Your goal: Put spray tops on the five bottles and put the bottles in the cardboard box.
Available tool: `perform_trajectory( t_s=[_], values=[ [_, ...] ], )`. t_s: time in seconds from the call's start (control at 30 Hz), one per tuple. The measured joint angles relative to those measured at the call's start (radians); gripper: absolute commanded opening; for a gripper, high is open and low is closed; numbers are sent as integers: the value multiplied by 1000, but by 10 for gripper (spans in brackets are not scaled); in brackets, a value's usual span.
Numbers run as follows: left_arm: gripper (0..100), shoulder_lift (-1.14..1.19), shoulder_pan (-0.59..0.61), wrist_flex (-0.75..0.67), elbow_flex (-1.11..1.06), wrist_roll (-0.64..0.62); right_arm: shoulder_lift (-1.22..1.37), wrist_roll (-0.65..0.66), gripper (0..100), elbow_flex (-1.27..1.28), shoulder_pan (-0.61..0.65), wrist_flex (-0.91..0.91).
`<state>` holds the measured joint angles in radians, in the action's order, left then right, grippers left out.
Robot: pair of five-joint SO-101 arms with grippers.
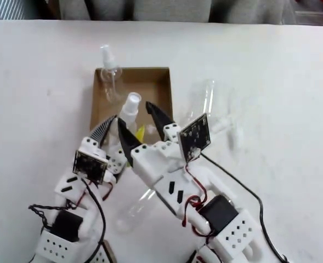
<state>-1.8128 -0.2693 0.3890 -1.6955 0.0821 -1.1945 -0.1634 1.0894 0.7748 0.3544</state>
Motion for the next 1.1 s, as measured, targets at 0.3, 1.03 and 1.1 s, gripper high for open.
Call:
perform_trajectory(
  t_s=[0.3, 1.03, 1.1],
  values=[
    [73, 0, 0, 0, 0, 0, -12, 0, 211, -218, -60, 155],
    [73, 0, 0, 0, 0, 0, 46, 0, 16, -37, -288, -28],
    [73, 0, 0, 0, 0, 0, 117, 0, 16, -31, -285, -97]
  ],
)
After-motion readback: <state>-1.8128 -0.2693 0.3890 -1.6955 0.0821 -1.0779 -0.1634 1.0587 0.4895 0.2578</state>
